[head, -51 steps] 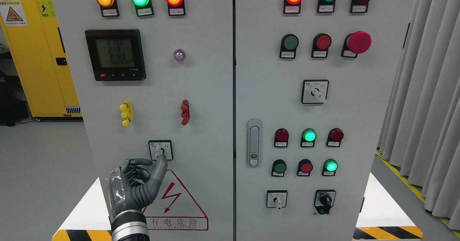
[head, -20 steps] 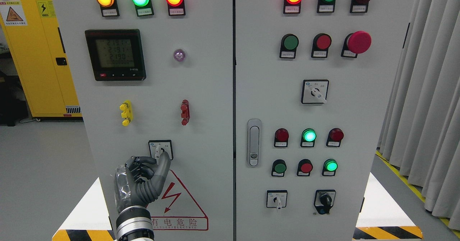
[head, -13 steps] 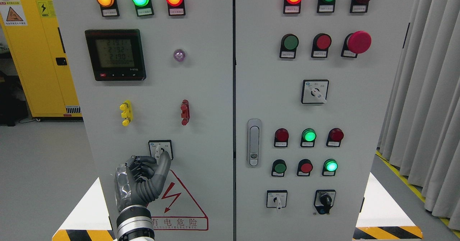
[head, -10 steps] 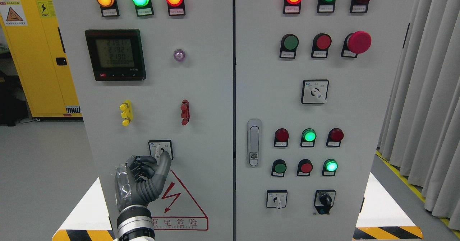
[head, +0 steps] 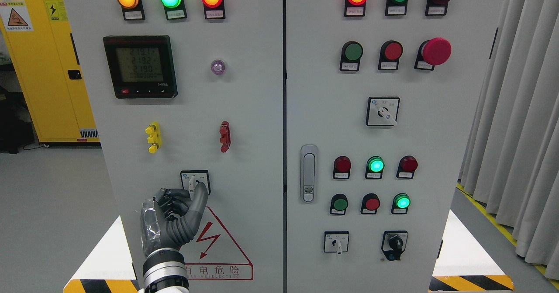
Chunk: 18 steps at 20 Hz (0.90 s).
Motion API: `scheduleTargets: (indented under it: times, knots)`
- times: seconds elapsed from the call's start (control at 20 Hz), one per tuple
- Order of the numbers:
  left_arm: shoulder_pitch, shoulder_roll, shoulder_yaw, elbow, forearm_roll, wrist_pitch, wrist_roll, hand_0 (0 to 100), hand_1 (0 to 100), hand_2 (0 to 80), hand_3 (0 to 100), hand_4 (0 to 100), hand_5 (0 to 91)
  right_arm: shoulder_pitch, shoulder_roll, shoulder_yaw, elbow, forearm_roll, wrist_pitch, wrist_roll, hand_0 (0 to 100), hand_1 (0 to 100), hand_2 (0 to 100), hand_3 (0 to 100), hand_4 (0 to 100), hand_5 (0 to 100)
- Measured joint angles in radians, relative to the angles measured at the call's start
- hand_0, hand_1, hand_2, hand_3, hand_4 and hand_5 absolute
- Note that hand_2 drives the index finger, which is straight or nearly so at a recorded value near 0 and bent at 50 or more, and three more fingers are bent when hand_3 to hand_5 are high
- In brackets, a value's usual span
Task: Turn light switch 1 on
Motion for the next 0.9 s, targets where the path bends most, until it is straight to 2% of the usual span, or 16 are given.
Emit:
scheduleTargets:
  times: [0.6,0.9]
  knots:
    - [-0.002,0.0,0.0,0.004,0.0,0.0,0.0,20,63,62.9,92,88,85.8,0.0,0.0,0.0,0.0,0.0,0.0,0.0,0,50,4,0,0,0]
    - [-0.005,0.0,0.0,0.005,0.0,0.001,0.0,24,62,62.9,92,88,85.6,0.0,0.0,0.0,0.0,0.0,0.0,0.0,0,50,4,0,0,0]
